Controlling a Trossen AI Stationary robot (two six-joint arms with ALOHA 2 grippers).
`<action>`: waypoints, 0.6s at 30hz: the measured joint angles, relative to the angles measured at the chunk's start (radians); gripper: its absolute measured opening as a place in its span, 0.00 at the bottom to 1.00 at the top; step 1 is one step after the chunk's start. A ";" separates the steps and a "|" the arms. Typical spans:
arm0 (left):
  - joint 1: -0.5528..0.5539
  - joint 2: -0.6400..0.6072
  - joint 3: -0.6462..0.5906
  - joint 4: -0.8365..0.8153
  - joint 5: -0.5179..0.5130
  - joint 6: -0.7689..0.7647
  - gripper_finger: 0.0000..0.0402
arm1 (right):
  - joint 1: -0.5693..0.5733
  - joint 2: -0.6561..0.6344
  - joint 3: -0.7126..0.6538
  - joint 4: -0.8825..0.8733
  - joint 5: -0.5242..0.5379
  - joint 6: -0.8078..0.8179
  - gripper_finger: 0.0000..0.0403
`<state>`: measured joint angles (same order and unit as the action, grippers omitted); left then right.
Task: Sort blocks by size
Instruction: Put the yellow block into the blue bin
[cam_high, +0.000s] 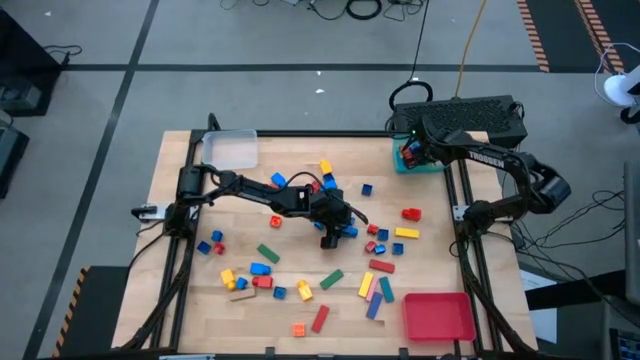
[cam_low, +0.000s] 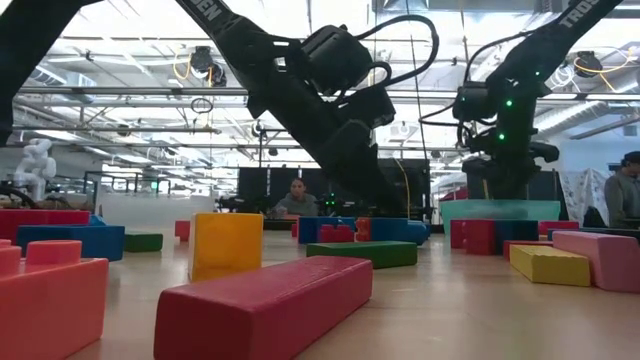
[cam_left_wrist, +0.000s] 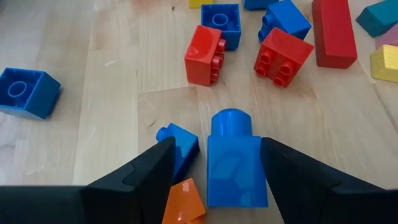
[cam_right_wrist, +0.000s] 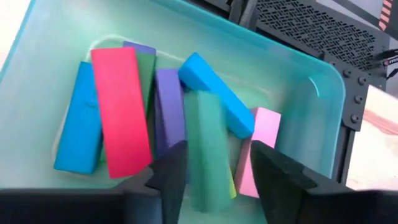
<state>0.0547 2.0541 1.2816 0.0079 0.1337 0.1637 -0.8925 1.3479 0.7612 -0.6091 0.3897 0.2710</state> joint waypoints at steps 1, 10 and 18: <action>0.000 0.000 0.000 -0.002 0.000 0.000 0.59 | 0.000 -0.001 0.000 -0.001 0.001 0.000 0.44; 0.000 -0.005 0.000 -0.020 0.000 0.008 0.59 | 0.023 -0.063 0.000 -0.093 -0.076 -0.026 0.45; 0.001 -0.026 0.001 -0.013 0.015 0.048 0.59 | 0.172 -0.229 0.000 -0.215 -0.110 -0.041 0.40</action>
<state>0.0559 2.0277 1.2822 -0.0047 0.1486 0.2121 -0.7203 1.1194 0.7612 -0.8243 0.2802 0.2298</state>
